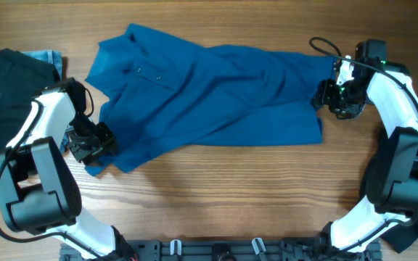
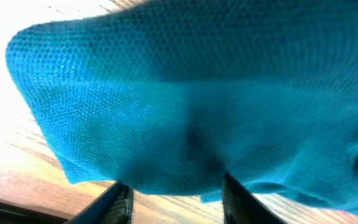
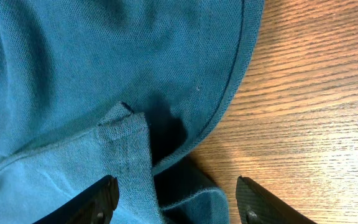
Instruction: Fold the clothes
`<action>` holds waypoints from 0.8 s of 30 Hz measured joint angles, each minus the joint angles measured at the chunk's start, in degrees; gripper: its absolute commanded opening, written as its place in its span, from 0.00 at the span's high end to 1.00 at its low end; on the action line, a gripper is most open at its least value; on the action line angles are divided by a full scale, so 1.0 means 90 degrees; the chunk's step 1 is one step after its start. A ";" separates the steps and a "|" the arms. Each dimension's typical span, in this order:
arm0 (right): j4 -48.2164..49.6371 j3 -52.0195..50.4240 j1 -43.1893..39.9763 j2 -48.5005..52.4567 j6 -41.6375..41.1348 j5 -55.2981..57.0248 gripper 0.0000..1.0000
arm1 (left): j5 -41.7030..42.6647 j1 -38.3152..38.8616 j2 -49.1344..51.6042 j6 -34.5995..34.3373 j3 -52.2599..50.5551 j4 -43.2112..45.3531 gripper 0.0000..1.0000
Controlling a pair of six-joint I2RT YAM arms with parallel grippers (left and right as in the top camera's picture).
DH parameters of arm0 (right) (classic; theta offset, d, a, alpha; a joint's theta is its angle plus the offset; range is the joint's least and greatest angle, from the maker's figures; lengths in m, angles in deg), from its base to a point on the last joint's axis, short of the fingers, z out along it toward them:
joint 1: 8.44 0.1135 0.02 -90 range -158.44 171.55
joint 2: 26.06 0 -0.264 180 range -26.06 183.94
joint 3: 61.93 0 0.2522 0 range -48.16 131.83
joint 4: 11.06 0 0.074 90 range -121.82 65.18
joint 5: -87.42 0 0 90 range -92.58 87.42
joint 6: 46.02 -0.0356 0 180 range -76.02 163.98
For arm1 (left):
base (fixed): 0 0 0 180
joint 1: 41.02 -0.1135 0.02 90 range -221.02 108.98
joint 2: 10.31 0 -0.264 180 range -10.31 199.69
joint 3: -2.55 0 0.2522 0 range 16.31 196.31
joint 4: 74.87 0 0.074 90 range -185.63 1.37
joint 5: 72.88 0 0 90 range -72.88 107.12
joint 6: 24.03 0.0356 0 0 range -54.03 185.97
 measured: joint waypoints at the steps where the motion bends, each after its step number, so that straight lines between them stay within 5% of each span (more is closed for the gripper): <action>1: 0.0000 0.0000 0.0000 0.0000 0.0000 0.0000 0.34 | 0.0015 0.0000 0.0000 -0.0024 0.0000 0.0022 0.73; 7: -0.0005 0.0000 0.0000 0.0000 0.0000 0.0000 0.34 | 0.0100 0.0000 0.0000 -0.0022 0.0000 0.0532 0.96; 24: -0.1353 0.0000 0.0000 0.0000 -0.0121 0.0262 0.38 | 0.0408 0.0000 -0.0367 -0.0022 0.0527 0.0410 0.96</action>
